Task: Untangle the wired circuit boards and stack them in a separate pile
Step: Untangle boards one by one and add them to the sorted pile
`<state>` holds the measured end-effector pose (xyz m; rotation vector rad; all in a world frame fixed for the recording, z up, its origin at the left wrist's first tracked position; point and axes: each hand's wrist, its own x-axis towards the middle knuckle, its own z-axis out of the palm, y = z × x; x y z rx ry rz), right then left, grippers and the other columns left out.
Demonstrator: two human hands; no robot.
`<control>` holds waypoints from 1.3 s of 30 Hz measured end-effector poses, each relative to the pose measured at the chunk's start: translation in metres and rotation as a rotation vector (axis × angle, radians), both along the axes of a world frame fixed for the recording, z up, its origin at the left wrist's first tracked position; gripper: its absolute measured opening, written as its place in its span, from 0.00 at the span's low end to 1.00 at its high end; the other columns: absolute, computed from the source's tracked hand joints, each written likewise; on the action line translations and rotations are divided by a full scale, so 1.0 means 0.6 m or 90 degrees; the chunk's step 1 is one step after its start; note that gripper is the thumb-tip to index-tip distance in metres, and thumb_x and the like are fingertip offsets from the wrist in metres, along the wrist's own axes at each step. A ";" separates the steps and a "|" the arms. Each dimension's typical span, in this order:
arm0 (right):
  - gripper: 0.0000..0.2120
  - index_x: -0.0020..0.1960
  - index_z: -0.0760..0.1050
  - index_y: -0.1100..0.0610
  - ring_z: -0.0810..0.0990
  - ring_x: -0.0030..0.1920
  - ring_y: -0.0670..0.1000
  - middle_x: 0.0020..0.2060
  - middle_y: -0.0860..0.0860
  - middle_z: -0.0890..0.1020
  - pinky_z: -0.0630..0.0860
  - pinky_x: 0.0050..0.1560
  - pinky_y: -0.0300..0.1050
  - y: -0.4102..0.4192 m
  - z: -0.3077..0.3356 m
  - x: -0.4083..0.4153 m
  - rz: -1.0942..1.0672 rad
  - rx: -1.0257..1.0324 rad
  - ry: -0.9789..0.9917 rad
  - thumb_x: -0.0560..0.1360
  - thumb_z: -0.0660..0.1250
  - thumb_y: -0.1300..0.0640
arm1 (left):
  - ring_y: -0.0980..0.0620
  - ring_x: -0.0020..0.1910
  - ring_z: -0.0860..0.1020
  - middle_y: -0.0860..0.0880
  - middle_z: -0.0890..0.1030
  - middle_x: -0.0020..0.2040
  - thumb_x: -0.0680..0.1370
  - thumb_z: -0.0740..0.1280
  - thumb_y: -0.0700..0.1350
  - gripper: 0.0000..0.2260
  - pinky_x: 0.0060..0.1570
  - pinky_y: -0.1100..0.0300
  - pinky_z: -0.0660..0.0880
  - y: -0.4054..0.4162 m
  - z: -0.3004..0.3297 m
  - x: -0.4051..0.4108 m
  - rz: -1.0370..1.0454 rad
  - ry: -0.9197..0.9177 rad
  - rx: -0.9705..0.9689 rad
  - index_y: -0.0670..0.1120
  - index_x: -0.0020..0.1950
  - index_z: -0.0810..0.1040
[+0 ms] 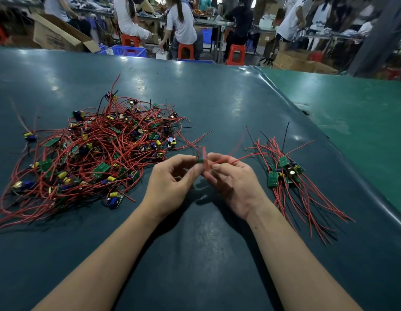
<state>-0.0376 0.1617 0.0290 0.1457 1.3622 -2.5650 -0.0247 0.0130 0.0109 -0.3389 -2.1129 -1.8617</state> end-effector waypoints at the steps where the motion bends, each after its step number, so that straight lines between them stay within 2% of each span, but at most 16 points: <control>1: 0.12 0.52 0.78 0.64 0.84 0.39 0.51 0.41 0.57 0.84 0.81 0.38 0.39 0.000 0.000 0.001 0.017 -0.004 0.009 0.74 0.62 0.74 | 0.60 0.28 0.75 0.55 0.82 0.33 0.75 0.73 0.42 0.03 0.31 0.66 0.72 0.000 0.000 -0.002 0.018 -0.006 0.012 0.48 0.46 0.82; 3: 0.09 0.52 0.78 0.63 0.84 0.39 0.51 0.42 0.57 0.83 0.81 0.40 0.40 -0.002 0.000 0.003 0.038 -0.015 0.021 0.75 0.65 0.71 | 0.63 0.27 0.75 0.57 0.81 0.30 0.76 0.71 0.38 0.05 0.29 0.70 0.71 -0.001 0.000 -0.005 0.034 -0.015 0.023 0.48 0.45 0.80; 5: 0.02 0.47 0.77 0.62 0.83 0.36 0.51 0.38 0.56 0.83 0.82 0.39 0.40 -0.005 -0.001 0.003 0.011 -0.009 0.019 0.75 0.68 0.66 | 0.63 0.26 0.75 0.56 0.81 0.29 0.75 0.71 0.36 0.05 0.28 0.71 0.71 -0.002 0.002 -0.006 0.019 -0.032 0.038 0.45 0.45 0.79; 7: 0.03 0.43 0.77 0.62 0.83 0.35 0.50 0.34 0.55 0.83 0.82 0.39 0.39 -0.008 -0.006 0.001 -0.041 0.023 0.033 0.76 0.67 0.66 | 0.61 0.26 0.75 0.54 0.81 0.30 0.76 0.71 0.36 0.03 0.28 0.69 0.72 -0.002 0.002 -0.007 0.009 -0.059 0.055 0.42 0.47 0.80; 10: 0.05 0.44 0.78 0.62 0.83 0.36 0.49 0.35 0.54 0.84 0.81 0.41 0.38 -0.011 -0.011 0.000 -0.095 0.121 0.115 0.75 0.67 0.70 | 0.57 0.27 0.77 0.54 0.82 0.31 0.78 0.68 0.36 0.03 0.26 0.63 0.74 -0.005 0.002 -0.010 0.011 -0.092 0.063 0.41 0.51 0.80; 12: 0.08 0.44 0.79 0.62 0.83 0.38 0.48 0.35 0.53 0.84 0.80 0.42 0.37 -0.013 -0.010 0.001 -0.109 0.185 0.168 0.74 0.68 0.73 | 0.57 0.29 0.79 0.53 0.82 0.32 0.77 0.70 0.39 0.05 0.28 0.65 0.74 -0.005 0.006 -0.008 -0.004 -0.102 0.066 0.42 0.52 0.80; 15: 0.07 0.43 0.79 0.63 0.84 0.38 0.48 0.35 0.53 0.84 0.80 0.43 0.37 -0.017 -0.012 0.004 -0.095 0.210 0.201 0.73 0.69 0.74 | 0.55 0.31 0.81 0.51 0.83 0.36 0.74 0.74 0.46 0.05 0.33 0.67 0.75 -0.006 0.006 -0.007 0.042 -0.072 -0.004 0.47 0.47 0.83; 17: 0.07 0.44 0.79 0.63 0.84 0.38 0.50 0.35 0.55 0.84 0.80 0.42 0.37 -0.019 -0.010 0.005 -0.097 0.159 0.178 0.73 0.69 0.73 | 0.57 0.31 0.80 0.53 0.83 0.35 0.74 0.73 0.44 0.02 0.35 0.67 0.75 -0.010 0.004 -0.009 0.060 -0.058 0.011 0.48 0.46 0.84; 22: 0.05 0.47 0.75 0.64 0.85 0.34 0.51 0.34 0.58 0.85 0.80 0.35 0.36 -0.011 -0.001 0.001 -0.084 -0.058 0.036 0.74 0.66 0.72 | 0.55 0.37 0.80 0.50 0.85 0.40 0.71 0.75 0.42 0.09 0.40 0.65 0.77 -0.014 0.007 -0.006 -0.034 -0.068 0.099 0.46 0.50 0.84; 27: 0.03 0.47 0.75 0.64 0.83 0.30 0.49 0.35 0.58 0.84 0.78 0.31 0.34 -0.001 0.000 0.001 -0.058 -0.115 -0.049 0.74 0.67 0.69 | 0.46 0.49 0.83 0.40 0.85 0.49 0.63 0.77 0.42 0.18 0.53 0.55 0.77 -0.011 0.009 -0.005 -0.124 -0.122 0.253 0.42 0.52 0.81; 29: 0.02 0.46 0.75 0.64 0.82 0.28 0.49 0.32 0.58 0.83 0.78 0.29 0.36 -0.004 -0.002 0.000 -0.074 -0.014 -0.033 0.76 0.68 0.66 | 0.51 0.44 0.83 0.46 0.86 0.46 0.65 0.78 0.41 0.15 0.48 0.61 0.77 -0.006 0.012 -0.002 -0.047 -0.057 0.199 0.41 0.49 0.80; 31: 0.11 0.40 0.75 0.63 0.77 0.22 0.50 0.26 0.57 0.80 0.73 0.23 0.38 -0.011 -0.011 0.003 -0.107 0.184 0.028 0.78 0.68 0.59 | 0.55 0.36 0.79 0.52 0.84 0.41 0.68 0.78 0.42 0.11 0.40 0.65 0.74 -0.006 0.012 -0.001 0.119 0.070 0.102 0.43 0.46 0.81; 33: 0.15 0.36 0.75 0.59 0.74 0.20 0.49 0.24 0.55 0.78 0.69 0.21 0.37 -0.018 -0.020 0.008 -0.122 0.365 0.116 0.78 0.69 0.52 | 0.50 0.34 0.76 0.48 0.81 0.41 0.69 0.79 0.43 0.11 0.36 0.62 0.72 -0.009 0.012 -0.001 0.253 0.191 0.006 0.46 0.47 0.79; 34: 0.13 0.36 0.76 0.57 0.74 0.21 0.49 0.25 0.55 0.79 0.69 0.22 0.38 -0.020 -0.022 0.012 -0.122 0.432 0.170 0.77 0.71 0.52 | 0.49 0.34 0.75 0.46 0.79 0.42 0.70 0.79 0.43 0.12 0.36 0.63 0.71 -0.012 0.011 -0.002 0.297 0.231 -0.031 0.46 0.47 0.78; 36: 0.04 0.45 0.79 0.50 0.78 0.28 0.49 0.33 0.54 0.81 0.75 0.24 0.43 -0.026 -0.020 0.021 -0.068 0.436 0.283 0.75 0.73 0.58 | 0.50 0.34 0.74 0.44 0.77 0.43 0.70 0.78 0.42 0.12 0.36 0.65 0.71 -0.019 0.007 -0.003 0.341 0.270 -0.086 0.46 0.48 0.78; 39: 0.16 0.59 0.77 0.48 0.81 0.34 0.49 0.43 0.48 0.83 0.77 0.28 0.41 -0.034 -0.016 0.030 0.040 0.283 0.344 0.75 0.71 0.63 | 0.54 0.37 0.71 0.44 0.74 0.44 0.70 0.77 0.36 0.08 0.38 0.69 0.70 -0.022 0.002 -0.003 0.343 0.302 -0.191 0.39 0.46 0.82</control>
